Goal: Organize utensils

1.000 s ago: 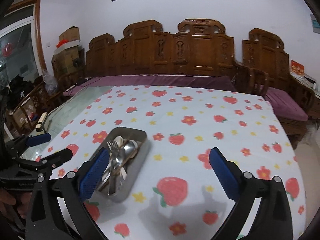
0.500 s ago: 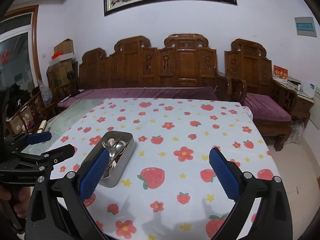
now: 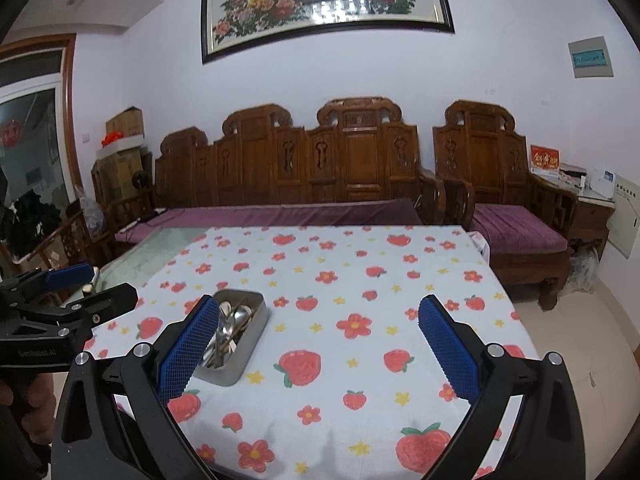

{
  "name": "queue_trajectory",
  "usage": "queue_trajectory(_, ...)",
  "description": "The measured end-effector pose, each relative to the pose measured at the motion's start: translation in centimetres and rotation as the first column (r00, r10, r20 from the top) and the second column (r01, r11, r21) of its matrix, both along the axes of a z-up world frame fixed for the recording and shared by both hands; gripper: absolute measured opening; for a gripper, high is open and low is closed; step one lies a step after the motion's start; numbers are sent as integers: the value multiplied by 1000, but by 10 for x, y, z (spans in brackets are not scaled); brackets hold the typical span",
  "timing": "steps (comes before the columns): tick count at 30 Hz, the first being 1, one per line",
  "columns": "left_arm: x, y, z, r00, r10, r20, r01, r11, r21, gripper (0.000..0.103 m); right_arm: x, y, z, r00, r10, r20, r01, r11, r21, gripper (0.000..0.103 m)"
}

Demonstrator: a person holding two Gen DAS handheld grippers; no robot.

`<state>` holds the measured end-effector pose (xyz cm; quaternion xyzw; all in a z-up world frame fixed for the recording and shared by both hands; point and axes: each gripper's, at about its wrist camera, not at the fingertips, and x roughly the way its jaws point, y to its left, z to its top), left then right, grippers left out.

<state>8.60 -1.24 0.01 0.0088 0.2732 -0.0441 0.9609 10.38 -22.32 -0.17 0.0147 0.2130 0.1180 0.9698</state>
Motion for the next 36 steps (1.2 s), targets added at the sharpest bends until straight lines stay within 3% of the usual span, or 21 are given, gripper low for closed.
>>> queue_trajectory(13,-38,9,44,991,53,125,-52,999,-14,95,-44,-5,47,989,-12,147,11,1000,7,100)
queue_trajectory(36,-44,5,46,988,47,146,-49,999,6,95,-51,-3,50,989,-8,146,6,1000,16,100)
